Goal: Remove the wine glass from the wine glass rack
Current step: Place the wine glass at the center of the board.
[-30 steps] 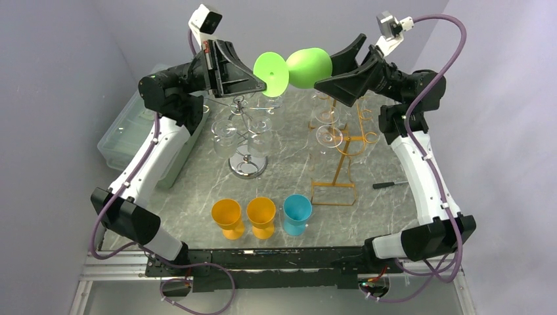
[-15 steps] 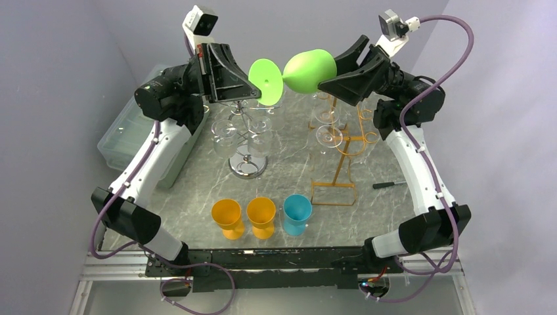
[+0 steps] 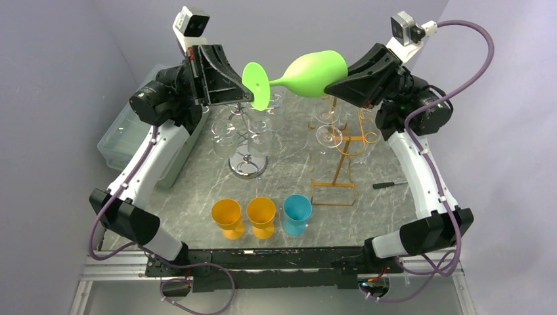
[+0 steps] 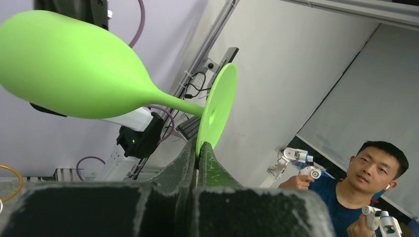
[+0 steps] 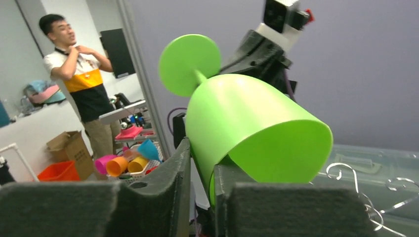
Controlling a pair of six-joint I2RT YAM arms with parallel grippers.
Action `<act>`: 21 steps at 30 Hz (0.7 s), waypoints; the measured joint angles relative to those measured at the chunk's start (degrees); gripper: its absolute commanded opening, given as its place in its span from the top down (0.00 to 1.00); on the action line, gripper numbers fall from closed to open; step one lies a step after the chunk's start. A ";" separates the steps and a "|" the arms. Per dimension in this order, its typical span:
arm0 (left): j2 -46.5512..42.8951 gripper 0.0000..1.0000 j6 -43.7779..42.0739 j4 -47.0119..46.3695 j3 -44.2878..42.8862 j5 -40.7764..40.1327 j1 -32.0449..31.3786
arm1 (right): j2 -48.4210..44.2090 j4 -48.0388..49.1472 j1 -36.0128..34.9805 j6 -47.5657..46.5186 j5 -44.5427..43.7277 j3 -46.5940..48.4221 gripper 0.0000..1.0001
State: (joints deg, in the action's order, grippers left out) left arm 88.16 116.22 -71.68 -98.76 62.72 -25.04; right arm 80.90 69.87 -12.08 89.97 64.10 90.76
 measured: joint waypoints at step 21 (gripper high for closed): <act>-6.08 0.06 -16.90 21.14 5.05 -1.42 0.26 | -15.10 -39.69 -1.68 -32.52 -3.52 1.97 1.00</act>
State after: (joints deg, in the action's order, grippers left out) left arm 82.08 99.33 -50.54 -93.71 61.30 -24.77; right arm 65.80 30.17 -13.76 57.45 60.58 92.73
